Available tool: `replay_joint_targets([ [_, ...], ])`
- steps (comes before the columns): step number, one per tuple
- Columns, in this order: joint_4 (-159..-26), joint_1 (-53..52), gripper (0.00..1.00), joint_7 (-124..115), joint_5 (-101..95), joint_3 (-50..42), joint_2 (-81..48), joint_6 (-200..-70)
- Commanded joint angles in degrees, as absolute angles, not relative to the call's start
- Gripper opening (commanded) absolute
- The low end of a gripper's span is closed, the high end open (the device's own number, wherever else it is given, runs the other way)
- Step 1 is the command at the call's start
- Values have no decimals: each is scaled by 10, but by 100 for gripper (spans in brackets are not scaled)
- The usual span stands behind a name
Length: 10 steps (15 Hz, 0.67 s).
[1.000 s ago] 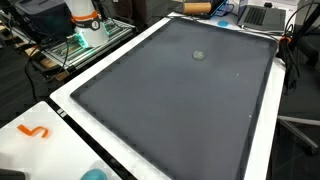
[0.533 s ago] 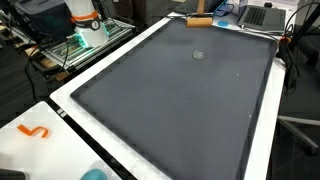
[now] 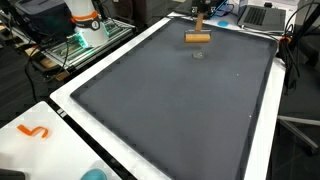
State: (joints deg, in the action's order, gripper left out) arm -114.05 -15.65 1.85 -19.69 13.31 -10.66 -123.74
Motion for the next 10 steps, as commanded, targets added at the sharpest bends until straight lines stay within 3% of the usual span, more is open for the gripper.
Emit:
replay_joint_targets([
  [1, -1153, -159, 24, -2, -222, 124, -111, -1268],
  [10, -1157, -159, 24, -17, -235, 111, -134, -1293],
])
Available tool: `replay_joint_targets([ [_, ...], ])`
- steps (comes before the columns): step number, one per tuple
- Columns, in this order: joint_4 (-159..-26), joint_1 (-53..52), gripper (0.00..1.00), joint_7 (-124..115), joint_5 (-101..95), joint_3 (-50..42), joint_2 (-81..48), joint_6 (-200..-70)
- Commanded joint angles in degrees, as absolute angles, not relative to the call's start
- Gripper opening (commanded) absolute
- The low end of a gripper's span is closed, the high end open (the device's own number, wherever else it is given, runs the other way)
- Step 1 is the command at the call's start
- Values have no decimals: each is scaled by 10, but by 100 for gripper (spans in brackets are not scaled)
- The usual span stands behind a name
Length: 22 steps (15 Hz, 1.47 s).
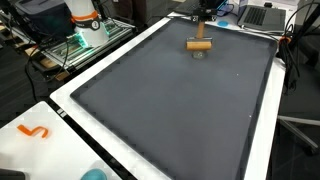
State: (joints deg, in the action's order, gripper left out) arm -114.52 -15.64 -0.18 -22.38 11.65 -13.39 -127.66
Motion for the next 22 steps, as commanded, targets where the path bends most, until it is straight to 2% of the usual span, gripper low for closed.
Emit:
replay_joint_targets([
  [1, -1157, -159, 24, -19, -234, 110, -136, -1296],
  [22, -1167, -155, 24, -58, -275, 90, -161, -1320],
])
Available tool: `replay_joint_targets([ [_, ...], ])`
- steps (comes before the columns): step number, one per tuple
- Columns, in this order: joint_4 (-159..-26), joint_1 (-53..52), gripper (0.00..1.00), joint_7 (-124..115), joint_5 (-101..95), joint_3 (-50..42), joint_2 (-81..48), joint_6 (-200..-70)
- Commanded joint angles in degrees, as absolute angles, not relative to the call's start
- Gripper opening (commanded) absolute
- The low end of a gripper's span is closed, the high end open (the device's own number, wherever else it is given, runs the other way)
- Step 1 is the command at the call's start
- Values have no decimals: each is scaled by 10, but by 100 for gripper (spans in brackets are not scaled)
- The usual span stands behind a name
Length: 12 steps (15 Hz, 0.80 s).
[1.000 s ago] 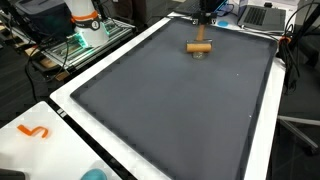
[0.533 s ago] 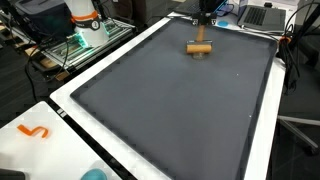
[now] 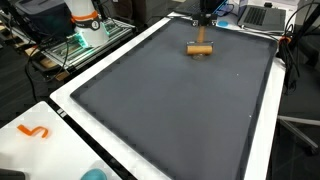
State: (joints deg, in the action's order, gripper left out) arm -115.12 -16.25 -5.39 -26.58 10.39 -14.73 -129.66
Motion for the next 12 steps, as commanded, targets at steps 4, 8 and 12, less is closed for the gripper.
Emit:
replay_joint_targets([
  [4, -1169, -151, 24, -57, -273, 86, -167, -1321],
  [8, -1170, -150, 24, -65, -277, 81, -172, -1317],
  [12, -1168, -156, 24, -93, -291, 73, -178, -1304],
])
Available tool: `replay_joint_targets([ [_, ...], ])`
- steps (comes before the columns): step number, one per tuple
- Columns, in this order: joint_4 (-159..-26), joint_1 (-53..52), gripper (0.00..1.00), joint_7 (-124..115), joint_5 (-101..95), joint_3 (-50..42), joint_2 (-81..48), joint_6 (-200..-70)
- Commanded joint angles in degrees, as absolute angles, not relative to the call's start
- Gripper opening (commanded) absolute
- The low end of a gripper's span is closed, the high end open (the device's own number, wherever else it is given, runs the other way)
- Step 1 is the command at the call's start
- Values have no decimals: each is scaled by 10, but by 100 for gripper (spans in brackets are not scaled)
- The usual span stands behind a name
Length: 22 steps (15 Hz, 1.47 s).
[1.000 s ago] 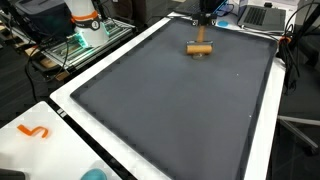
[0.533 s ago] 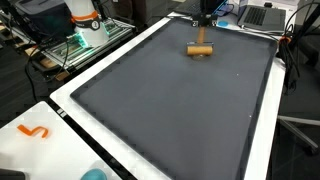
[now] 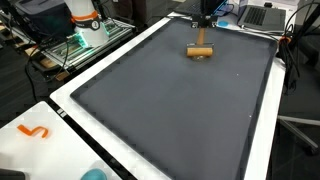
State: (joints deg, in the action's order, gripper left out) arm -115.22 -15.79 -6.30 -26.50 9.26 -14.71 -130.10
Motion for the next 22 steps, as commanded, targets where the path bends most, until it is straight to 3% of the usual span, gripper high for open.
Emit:
replay_joint_targets([
  [1, -1168, -157, 24, -101, -293, 72, -178, -1303],
  [22, -1141, -157, 24, -190, -303, 51, -210, -1232],
])
